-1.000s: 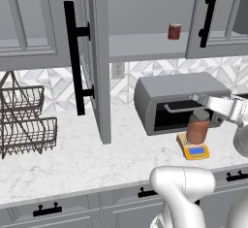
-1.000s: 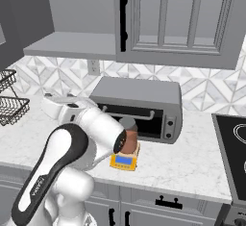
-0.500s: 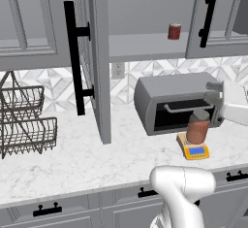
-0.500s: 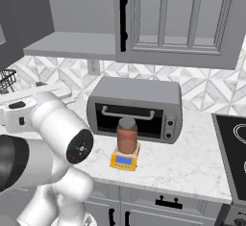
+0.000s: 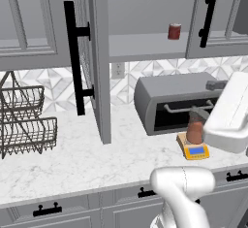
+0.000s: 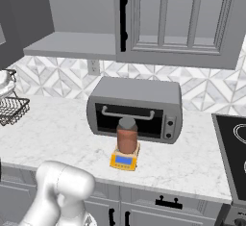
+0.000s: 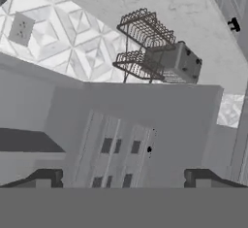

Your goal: Pick the honey bottle and place it on the digital scale for weighing, and close the cabinet.

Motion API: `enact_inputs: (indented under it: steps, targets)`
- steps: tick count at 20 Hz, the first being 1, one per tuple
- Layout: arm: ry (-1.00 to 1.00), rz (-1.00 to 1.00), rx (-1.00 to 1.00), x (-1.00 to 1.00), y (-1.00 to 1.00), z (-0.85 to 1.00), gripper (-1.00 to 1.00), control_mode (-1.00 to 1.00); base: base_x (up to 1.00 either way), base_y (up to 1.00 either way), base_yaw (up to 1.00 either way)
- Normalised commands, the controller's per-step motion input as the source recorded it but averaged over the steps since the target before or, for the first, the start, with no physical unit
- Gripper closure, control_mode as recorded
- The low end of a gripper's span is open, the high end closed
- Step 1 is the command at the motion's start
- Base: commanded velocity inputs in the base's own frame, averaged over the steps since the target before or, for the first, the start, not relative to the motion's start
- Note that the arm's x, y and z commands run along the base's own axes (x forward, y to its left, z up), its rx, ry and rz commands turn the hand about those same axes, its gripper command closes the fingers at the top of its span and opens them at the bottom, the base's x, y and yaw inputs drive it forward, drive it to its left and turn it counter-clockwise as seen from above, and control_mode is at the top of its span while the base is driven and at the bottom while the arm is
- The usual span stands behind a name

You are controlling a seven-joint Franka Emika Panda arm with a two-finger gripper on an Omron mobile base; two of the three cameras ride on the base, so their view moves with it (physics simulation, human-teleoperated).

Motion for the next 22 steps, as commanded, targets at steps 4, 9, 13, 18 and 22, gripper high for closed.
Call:
enact_inputs:
  steps: [4, 9, 13, 18, 22]
  targets:
    - [-0.59, -0.17, -0.27, 0.00, 1.00, -0.85, -1.00, -1.00, 0.00, 0.00, 0.00]
    - [-0.59, -0.21, -0.16, 0.00, 1.00, -0.89, -1.00, -1.00, 0.00, 0.00, 0.00]
    - [-0.55, -0.22, -0.06, -0.03, 1.00, -0.99, -1.00, -1.00, 0.00, 0.00, 0.00]
    - [-0.53, -0.22, 0.00, -0.02, 1.00, -0.98, -1.00, -1.00, 0.00, 0.00, 0.00]
    - [-0.23, -0.21, 0.05, 0.57, 1.00, -1.00, -1.00, -1.00, 0.00, 0.00, 0.00]
